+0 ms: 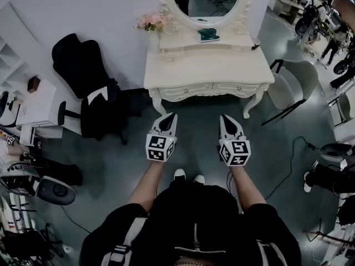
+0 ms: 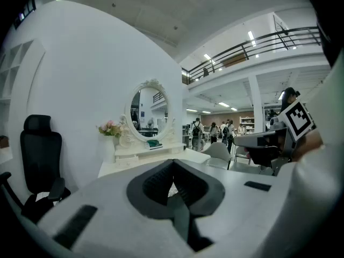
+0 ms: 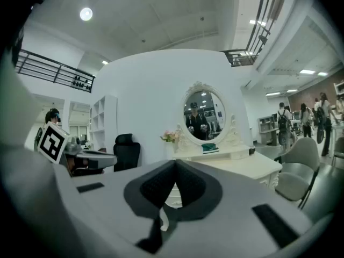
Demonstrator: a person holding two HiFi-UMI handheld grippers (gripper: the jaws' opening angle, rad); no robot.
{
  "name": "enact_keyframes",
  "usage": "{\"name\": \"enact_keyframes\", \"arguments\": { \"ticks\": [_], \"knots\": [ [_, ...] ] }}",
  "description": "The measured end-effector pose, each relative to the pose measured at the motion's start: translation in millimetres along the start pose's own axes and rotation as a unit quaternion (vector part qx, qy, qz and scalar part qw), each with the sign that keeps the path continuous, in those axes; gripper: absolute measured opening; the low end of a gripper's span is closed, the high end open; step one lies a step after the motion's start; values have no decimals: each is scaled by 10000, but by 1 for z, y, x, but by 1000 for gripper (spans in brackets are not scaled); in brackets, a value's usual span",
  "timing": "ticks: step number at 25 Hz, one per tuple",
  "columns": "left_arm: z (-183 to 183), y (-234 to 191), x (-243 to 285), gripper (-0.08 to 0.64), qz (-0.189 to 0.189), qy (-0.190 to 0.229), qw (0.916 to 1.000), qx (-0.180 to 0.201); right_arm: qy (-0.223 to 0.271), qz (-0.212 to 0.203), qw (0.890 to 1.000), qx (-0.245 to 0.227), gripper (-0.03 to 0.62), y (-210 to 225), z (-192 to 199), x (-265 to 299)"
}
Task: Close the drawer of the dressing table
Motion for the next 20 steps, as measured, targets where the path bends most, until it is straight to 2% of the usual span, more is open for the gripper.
{"name": "enact_keyframes", "arguments": {
  "ticks": [20],
  "knots": [
    [2, 22, 38, 6, -55, -28, 10000, -30, -195, -69, 9998, 35, 0, 39, 13, 1]
  ]
}}
Point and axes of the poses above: the fingertips, and each gripper's own axes: x forward along the fingers, y to its right, z out of its underside, the point moved 10 cm from there along -x, backward along the fingers, and after that the axes turned 3 degrees about -x, right-handed, at the moved point
